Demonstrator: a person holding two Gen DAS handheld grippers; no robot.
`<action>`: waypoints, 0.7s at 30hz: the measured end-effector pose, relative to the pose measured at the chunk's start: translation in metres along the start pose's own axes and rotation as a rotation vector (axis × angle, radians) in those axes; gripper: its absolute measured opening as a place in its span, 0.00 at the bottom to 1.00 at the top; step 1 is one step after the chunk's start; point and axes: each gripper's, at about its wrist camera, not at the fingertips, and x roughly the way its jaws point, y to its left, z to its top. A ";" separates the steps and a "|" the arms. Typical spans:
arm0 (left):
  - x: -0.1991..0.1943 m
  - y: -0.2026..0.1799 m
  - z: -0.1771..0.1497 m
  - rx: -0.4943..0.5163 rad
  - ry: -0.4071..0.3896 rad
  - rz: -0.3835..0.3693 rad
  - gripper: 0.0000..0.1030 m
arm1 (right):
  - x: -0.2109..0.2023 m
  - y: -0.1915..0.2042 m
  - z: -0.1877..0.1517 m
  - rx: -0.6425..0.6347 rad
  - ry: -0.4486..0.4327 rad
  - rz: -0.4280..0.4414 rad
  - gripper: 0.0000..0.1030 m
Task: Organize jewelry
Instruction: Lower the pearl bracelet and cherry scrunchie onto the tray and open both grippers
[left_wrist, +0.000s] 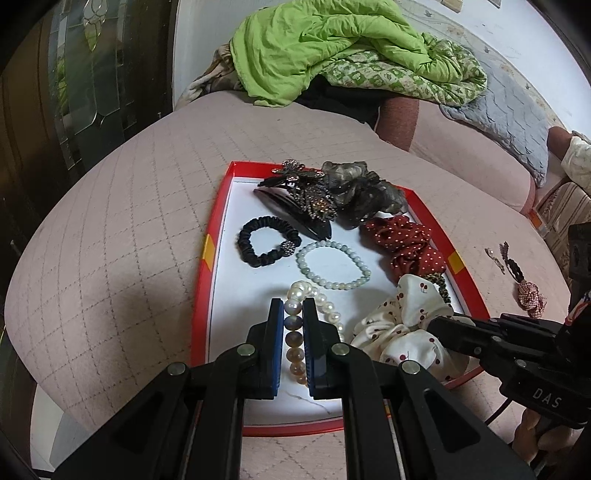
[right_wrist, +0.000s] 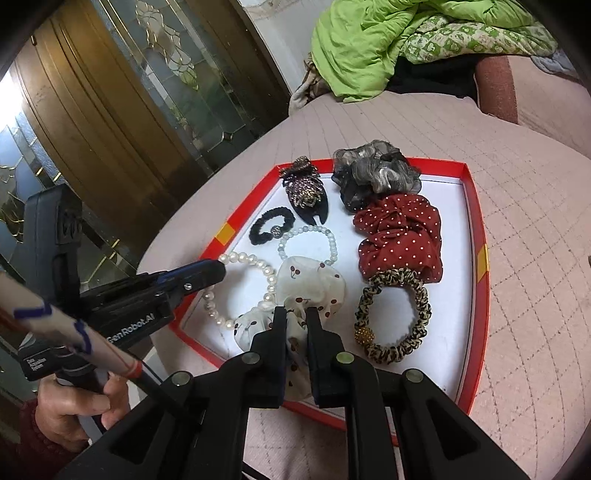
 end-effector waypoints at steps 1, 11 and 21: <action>0.000 0.001 0.000 -0.001 0.000 0.000 0.09 | 0.002 -0.001 0.000 0.002 0.002 -0.002 0.12; 0.009 0.009 0.003 -0.017 0.008 0.007 0.09 | 0.017 -0.006 0.006 0.005 0.012 -0.041 0.13; 0.017 0.006 0.011 -0.018 0.014 0.012 0.09 | 0.027 -0.018 0.013 0.019 0.018 -0.077 0.13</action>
